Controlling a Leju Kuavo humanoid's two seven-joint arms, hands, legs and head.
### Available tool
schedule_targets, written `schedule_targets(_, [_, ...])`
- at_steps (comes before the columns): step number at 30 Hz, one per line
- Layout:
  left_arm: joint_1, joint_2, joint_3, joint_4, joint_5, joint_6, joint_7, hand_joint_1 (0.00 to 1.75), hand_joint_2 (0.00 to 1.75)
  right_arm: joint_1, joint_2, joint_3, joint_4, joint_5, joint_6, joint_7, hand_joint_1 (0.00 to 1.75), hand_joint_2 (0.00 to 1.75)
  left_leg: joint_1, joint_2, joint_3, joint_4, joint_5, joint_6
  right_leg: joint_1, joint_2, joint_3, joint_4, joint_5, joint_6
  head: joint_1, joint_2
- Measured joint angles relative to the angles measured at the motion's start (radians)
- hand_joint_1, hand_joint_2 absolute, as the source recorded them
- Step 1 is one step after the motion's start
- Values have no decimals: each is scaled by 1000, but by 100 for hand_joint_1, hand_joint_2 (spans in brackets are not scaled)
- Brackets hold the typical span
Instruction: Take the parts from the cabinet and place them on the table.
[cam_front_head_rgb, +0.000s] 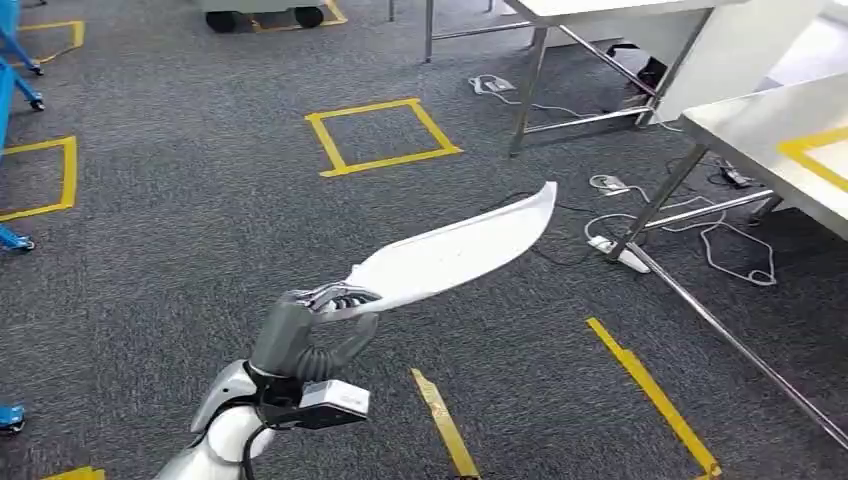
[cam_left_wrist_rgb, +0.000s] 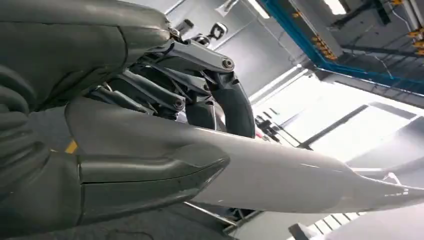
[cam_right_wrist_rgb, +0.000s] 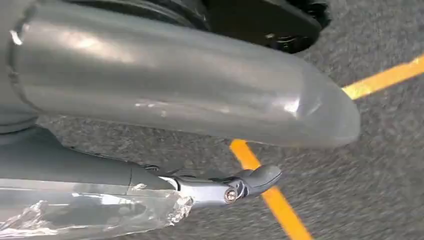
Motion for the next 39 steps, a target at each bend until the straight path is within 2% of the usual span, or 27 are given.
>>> schedule_targets(1, [0,0,0,0,0,0,0,159,175,0,0,0,0,0,0,0,0,0,1,13,6,0,-4,-4,-2,-17,56,-102,44,2,0,0])
schedule_targets(2, [0,0,0,0,0,0,0,159,175,-2,0,0,0,0,0,0,0,0,-3,19,12,1,-9,-10,1,-63,100,-182,62,3,1,0])
schedule_targets(3, [-1,0,0,0,0,0,0,159,175,-6,2,0,0,0,0,0,0,0,-11,28,12,3,-14,-18,12,-79,117,-191,49,-7,2,0])
schedule_targets(4, [-2,0,0,0,0,0,0,159,175,-7,1,0,0,0,0,0,0,0,-11,33,14,4,-15,-21,12,-63,112,-190,50,-20,-5,0])
schedule_targets(7, [-3,-1,0,0,0,0,0,159,175,-4,1,0,0,0,0,0,0,0,-5,62,27,1,-23,-38,17,-32,111,-189,46,-41,-3,0])
schedule_targets(8, [-5,-1,0,0,0,0,0,159,175,-2,1,0,-1,0,-1,0,0,0,2,34,30,14,-39,-46,11,-18,120,-196,49,-49,-5,0])
schedule_targets(9, [-5,-1,-1,0,0,0,-1,159,175,-3,1,0,-1,0,-1,0,0,0,3,-9,13,54,-65,-45,10,-10,123,-197,49,-55,-11,0])
schedule_targets(10, [-4,0,-1,0,0,0,-1,159,175,-5,1,0,-1,0,0,0,0,0,2,-34,-24,130,-105,-44,10,3,123,-197,48,-60,-13,0])
schedule_targets(12, [0,3,0,1,0,0,-1,159,175,-7,1,0,-1,0,0,0,0,0,1,-51,-111,286,-160,-43,14,31,124,-196,46,-65,-16,0])
schedule_targets(13, [2,5,0,3,0,0,-1,159,175,-6,1,0,-1,0,0,0,0,0,0,-53,-138,319,-156,-40,16,47,126,-196,46,-66,-18,0])
schedule_targets(14, [2,5,0,3,0,0,-1,159,175,-5,1,0,-1,0,0,0,0,0,-1,-53,-139,300,-123,-36,18,60,129,-195,45,-66,-17,0])
schedule_targets(16, [1,5,0,3,0,0,-1,159,175,-4,1,-1,-1,0,0,0,0,0,-2,-64,-91,169,-19,-23,20,86,136,-194,42,-66,-17,0])
schedule_targets(17, [1,5,0,3,0,0,-1,159,175,-4,2,-1,-1,0,0,0,0,0,-4,-85,-61,88,28,-17,19,97,138,-194,39,-63,-17,0])
schedule_targets(18, [1,6,0,3,0,0,-1,159,175,-4,3,-1,-1,0,0,0,0,0,-4,-129,-46,52,32,-8,19,105,135,-193,38,-61,-16,0])
schedule_targets(20, [0,6,0,3,0,0,-1,159,175,-5,3,-1,-1,0,0,0,0,0,-5,-123,-38,23,19,-12,14,123,119,-187,40,-46,-18,0])
schedule_targets(22, [-1,5,0,3,0,0,-1,159,175,2,3,-2,-1,0,0,0,0,0,-6,-111,-35,14,22,-7,11,138,117,-194,42,-33,-20,0])
schedule_targets(23, [-2,2,0,3,0,0,-1,159,175,3,2,-2,-2,0,0,0,0,0,2,-95,-28,3,26,-2,11,122,109,-188,34,-30,-20,0])
schedule_targets(24, [-2,0,-1,3,0,0,-1,159,175,1,2,-2,-2,0,0,0,0,0,1,-87,-23,-1,26,-1,18,65,98,-158,14,-24,-14,0])
schedule_targets(25, [-2,0,0,3,0,0,-1,159,175,-4,2,-2,-2,0,0,0,0,0,1,-74,-22,-1,24,4,17,33,64,-93,-21,-18,-8,0])
schedule_targets(27, [0,1,1,3,0,-1,-1,159,175,-9,2,-2,-2,0,0,-1,0,0,-1,-48,-21,-1,20,6,11,14,-18,63,-83,-10,-10,0])
schedule_targets(28, [0,1,0,4,-5,-8,7,159,175,-8,2,-2,-2,0,8,-7,0,0,-1,-40,-20,0,18,5,9,12,-44,109,-89,-5,-10,0])
schedule_targets(30, [-10,3,0,17,-24,-27,32,159,175,-5,2,-2,-2,0,38,-31,0,0,0,-30,-15,0,13,1,4,8,-19,52,-32,0,-10,0])
schedule_targets(32, [-23,3,1,35,-30,-26,33,159,175,-8,2,-2,-2,5,48,-39,0,0,1,-23,-5,0,7,-7,1,-7,81,-135,58,1,-10,0])
schedule_targets(33, [-28,3,2,40,-31,-24,33,159,175,-10,2,-2,-2,6,50,-40,0,0,-1,-21,-2,-1,4,-13,4,-23,110,-187,48,-2,-10,0])
schedule_targets(34, [-34,3,3,44,-31,-21,33,159,175,-13,3,-2,-2,8,52,-41,0,0,-7,-21,-5,4,0,-20,10,-17,122,-198,44,-15,-10,0])
schedule_targets(37, [-40,3,5,55,-35,-8,33,159,175,-13,3,-2,-2,11,55,-41,0,0,-4,-10,2,-1,-3,-34,15,-8,118,-192,38,-39,-10,0])
schedule_targets(39, [-45,4,12,57,-41,-1,35,159,175,-13,3,-2,-2,16,56,-42,0,0,2,-29,0,23,-22,-45,9,0,134,-200,38,-54,-14,0])
